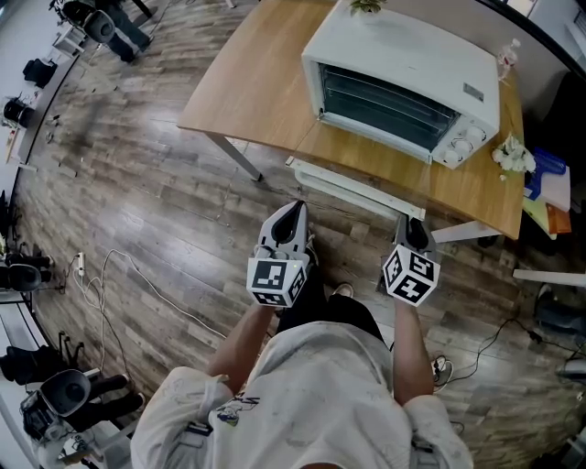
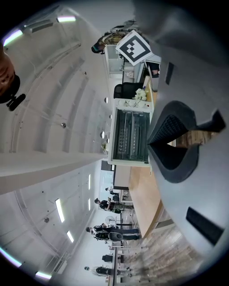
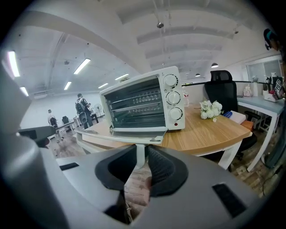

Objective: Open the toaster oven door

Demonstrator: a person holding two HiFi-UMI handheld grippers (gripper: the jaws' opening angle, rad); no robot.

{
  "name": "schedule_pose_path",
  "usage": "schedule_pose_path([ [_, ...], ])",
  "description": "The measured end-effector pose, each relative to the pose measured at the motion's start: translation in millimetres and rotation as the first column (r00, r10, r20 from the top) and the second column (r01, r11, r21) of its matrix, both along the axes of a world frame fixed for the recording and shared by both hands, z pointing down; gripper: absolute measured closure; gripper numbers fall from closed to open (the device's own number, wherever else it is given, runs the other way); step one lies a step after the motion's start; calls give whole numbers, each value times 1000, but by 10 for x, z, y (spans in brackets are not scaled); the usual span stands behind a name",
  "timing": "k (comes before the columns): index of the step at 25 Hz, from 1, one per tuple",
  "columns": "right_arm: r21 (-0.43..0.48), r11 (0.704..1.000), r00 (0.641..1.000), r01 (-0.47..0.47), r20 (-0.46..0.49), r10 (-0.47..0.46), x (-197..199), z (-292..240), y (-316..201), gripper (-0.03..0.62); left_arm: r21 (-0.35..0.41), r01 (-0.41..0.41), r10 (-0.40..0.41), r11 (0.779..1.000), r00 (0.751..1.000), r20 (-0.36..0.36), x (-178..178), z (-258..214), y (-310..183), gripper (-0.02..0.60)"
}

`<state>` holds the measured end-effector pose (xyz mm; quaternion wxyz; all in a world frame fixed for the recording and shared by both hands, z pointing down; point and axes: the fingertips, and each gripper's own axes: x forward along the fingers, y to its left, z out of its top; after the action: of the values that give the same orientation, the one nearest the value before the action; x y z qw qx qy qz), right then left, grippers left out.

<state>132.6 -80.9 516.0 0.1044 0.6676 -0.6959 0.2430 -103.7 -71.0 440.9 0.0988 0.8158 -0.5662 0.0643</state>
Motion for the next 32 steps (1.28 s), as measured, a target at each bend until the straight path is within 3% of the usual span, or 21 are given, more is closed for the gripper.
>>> schedule_pose_path([
  [11, 2, 1000, 994, -22, -103, 22, -58, 365, 140, 499, -43, -37, 38, 998, 999, 28, -17, 165, -19, 572],
  [23, -24, 999, 994, -40, -104, 37, -63, 753, 232, 500, -122, -90, 96, 988, 994, 42, 93, 614, 13, 571],
  [26, -12, 999, 993, -31, -117, 29, -75, 795, 238, 502, -113, -107, 115, 988, 991, 65, 138, 748, 37, 572],
  [32, 4, 997, 988, -79, -132, 79, -57, 952, 230, 502, -140, -73, 82, 987, 995, 60, 156, 1085, 46, 571],
])
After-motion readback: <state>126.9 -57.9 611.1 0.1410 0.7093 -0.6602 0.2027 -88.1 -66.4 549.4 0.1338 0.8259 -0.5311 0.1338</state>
